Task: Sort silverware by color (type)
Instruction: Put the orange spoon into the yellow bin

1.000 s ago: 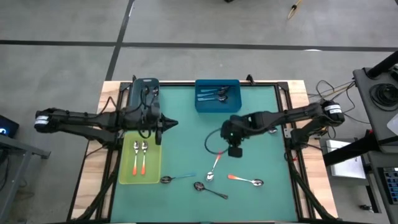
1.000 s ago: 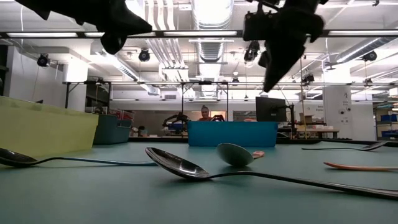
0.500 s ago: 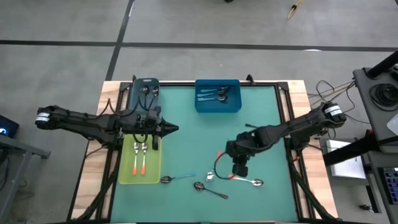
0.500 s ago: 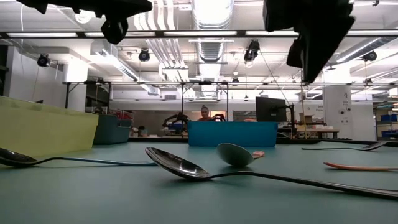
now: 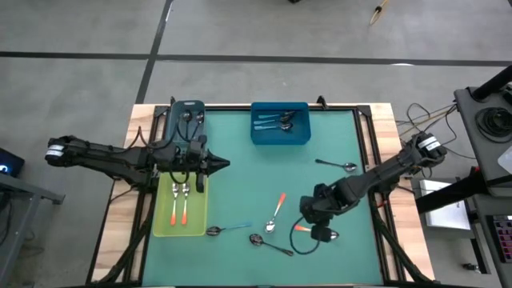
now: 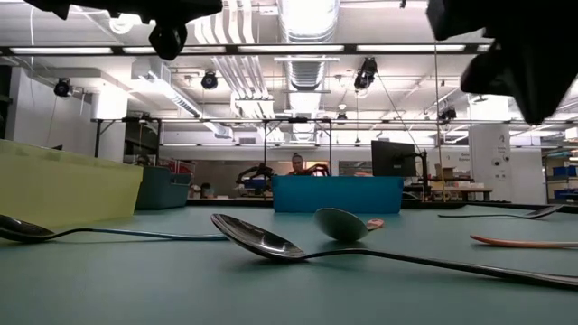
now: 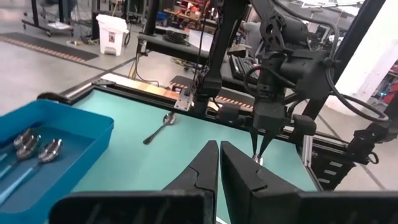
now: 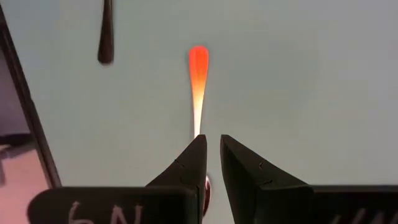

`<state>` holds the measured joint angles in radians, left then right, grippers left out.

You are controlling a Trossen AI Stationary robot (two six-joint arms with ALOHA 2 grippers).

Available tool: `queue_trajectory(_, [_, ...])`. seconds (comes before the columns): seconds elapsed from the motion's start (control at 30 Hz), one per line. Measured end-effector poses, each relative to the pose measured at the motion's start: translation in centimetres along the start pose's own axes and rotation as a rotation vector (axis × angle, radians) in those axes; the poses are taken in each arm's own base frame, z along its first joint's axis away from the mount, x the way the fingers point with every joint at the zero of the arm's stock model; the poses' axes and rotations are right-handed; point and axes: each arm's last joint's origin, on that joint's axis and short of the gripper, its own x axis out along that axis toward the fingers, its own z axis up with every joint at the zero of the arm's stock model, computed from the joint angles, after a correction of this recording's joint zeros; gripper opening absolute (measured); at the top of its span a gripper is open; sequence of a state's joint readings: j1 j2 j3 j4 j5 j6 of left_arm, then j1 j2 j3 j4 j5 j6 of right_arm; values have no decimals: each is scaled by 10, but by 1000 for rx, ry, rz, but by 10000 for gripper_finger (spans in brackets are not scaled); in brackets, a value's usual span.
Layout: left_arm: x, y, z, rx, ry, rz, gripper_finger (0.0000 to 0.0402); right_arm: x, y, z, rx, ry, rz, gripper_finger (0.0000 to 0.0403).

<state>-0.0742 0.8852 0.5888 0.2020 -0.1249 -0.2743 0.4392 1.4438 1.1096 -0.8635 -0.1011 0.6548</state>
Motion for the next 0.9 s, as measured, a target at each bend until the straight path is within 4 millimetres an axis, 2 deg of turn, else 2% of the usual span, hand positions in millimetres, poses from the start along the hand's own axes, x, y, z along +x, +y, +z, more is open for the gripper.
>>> queue_trajectory(0.3, [0, 1, 1, 36, -21, 45, 0, 18, 11, -29, 3, 63, -36, 38])
queue_trajectory(0.53, [1, 1, 2, 45, -32, 57, 0, 23, 21, -44, -42, 10, -108, 38])
queue_trajectory(0.77, [14, 1, -5, 23, -16, 54, 0, 28, 22, -48, -34, -24, -115, 43])
queue_trajectory(0.9, [25, 1, -13, 13, 12, 58, 0, 33, 25, -44, -33, -48, -105, 76])
